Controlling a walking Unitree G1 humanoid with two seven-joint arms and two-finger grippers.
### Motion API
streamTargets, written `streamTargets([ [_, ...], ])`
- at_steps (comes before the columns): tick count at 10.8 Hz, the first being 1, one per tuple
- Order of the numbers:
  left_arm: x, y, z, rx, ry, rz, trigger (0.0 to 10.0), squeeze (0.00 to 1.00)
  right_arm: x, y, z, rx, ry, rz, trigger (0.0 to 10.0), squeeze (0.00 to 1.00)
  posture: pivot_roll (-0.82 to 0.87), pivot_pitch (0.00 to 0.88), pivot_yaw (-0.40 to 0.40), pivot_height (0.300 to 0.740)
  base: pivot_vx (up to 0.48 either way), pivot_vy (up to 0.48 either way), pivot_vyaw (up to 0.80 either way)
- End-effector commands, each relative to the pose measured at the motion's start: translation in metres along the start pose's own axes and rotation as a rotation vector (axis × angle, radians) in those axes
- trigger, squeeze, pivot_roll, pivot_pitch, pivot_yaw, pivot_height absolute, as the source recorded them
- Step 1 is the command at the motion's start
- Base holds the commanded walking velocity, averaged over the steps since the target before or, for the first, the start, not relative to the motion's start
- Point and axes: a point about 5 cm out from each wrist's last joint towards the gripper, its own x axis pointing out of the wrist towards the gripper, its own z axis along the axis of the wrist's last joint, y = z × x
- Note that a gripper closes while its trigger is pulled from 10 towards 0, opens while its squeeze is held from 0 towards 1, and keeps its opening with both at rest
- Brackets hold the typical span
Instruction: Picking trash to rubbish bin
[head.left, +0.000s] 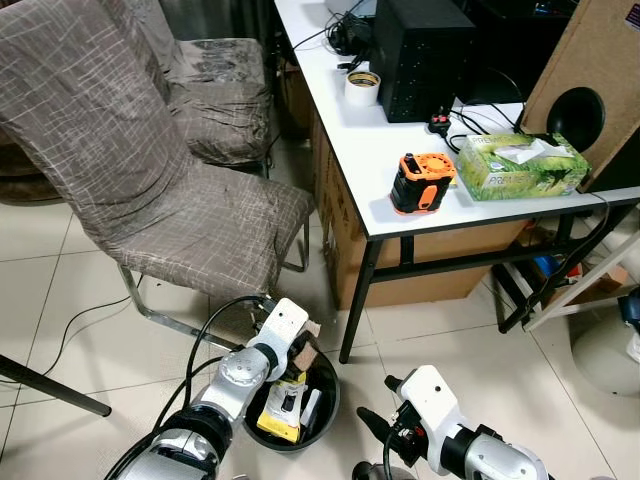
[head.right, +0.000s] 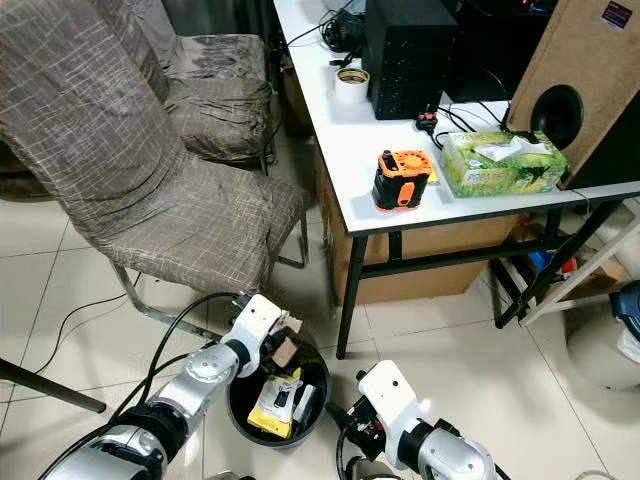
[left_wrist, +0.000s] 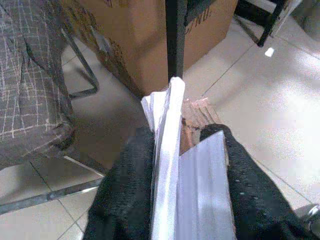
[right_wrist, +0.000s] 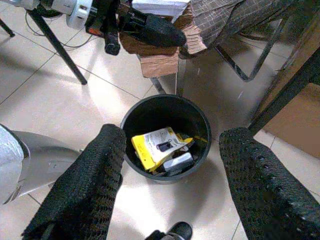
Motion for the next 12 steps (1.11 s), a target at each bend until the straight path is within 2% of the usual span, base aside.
streamTargets([
  [1, 0.002, -0.001, 0.005, 0.002, -0.009, -0.009, 10.0, 1.0, -0.003, -0.002, 0.0, 0.0, 0.004, -0.01, 10.0, 0.0, -0.23, 0.087, -0.004, 0.74, 0.0, 0.0, 0.0],
  [7, 0.004, -0.004, 0.009, -0.084, -0.046, -0.023, 10.0, 1.0, 0.0, -0.005, -0.001, -0.02, 0.017, -0.016, 10.0, 0.0, -0.22, 0.08, 0.001, 0.74, 0.0, 0.0, 0.0],
  [8, 0.003, -0.002, 0.008, -0.128, -0.053, -0.018, 10.0, 1.0, 0.001, -0.005, -0.001, -0.02, 0.018, -0.024, 10.0, 0.0, -0.22, 0.074, 0.007, 0.74, 0.0, 0.0, 0.0],
  [9, -0.005, 0.009, 0.006, -0.197, -0.105, 0.035, 10.0, 0.51, 0.005, -0.011, -0.003, -0.012, 0.02, -0.123, 10.0, 0.0, -0.2, 0.061, 0.016, 0.74, 0.0, 0.0, 0.0],
  [10, -0.02, 0.018, 0.001, -0.189, -0.171, 0.078, 10.0, 0.0, 0.009, -0.02, -0.004, -0.002, 0.023, -0.242, 10.0, 0.0, -0.18, 0.033, 0.012, 0.74, 0.0, 0.0, 0.0],
  [11, -0.037, 0.029, -0.002, -0.147, -0.223, 0.17, 10.0, 0.0, 0.012, -0.026, 0.0, 0.039, -0.005, -0.31, 10.0, 0.0, -0.17, 0.023, 0.007, 0.74, 0.0, 0.0, 0.0],
  [12, -0.053, 0.038, -0.006, -0.146, -0.237, 0.259, 10.0, 0.0, 0.015, -0.031, 0.005, 0.079, -0.035, -0.354, 10.0, 0.0, -0.14, 0.01, -0.01, 0.74, 0.0, 0.0, 0.0],
])
